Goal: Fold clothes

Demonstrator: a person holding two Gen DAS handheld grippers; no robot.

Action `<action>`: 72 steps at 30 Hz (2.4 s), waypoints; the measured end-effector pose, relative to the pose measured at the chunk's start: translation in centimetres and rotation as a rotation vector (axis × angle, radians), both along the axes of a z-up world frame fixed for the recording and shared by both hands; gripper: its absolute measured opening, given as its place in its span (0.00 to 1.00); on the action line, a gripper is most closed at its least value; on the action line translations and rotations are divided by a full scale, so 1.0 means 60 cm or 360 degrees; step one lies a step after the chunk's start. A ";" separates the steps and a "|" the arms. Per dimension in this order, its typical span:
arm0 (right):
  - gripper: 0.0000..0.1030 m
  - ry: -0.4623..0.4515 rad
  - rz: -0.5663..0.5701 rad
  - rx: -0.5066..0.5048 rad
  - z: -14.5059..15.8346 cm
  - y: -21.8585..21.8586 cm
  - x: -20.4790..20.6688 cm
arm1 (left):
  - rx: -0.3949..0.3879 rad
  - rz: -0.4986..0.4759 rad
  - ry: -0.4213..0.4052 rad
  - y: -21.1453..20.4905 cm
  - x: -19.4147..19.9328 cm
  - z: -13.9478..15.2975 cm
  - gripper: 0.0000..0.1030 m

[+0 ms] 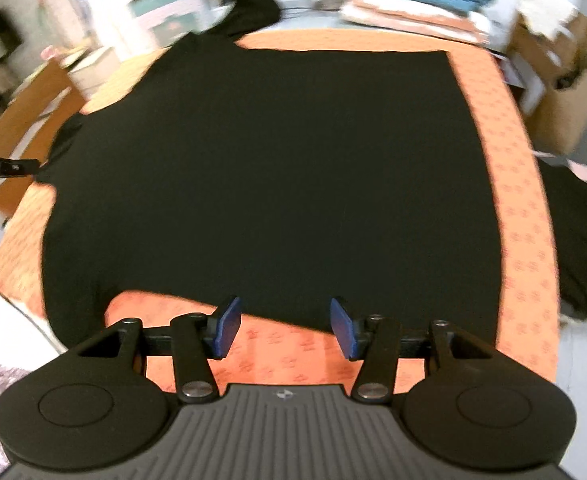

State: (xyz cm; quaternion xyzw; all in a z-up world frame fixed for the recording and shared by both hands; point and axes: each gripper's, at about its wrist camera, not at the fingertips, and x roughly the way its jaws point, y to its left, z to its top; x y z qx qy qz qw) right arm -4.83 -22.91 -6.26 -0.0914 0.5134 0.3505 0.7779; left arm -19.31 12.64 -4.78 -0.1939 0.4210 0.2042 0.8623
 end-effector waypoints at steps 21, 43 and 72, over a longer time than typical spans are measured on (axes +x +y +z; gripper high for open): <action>0.38 0.0193 0.0914 0.0137 -0.069 0.188 -0.129 | -0.0335 0.0417 -0.0142 -0.205 -0.176 -0.140 0.46; 0.02 0.0085 0.0764 0.0375 0.024 0.139 -0.083 | -0.0436 0.0435 -0.0531 -0.156 -0.179 -0.023 0.05; 0.16 -0.0146 0.0223 0.0132 -0.031 0.243 -0.017 | -0.0448 -0.0120 -0.0199 0.039 0.029 -0.062 0.25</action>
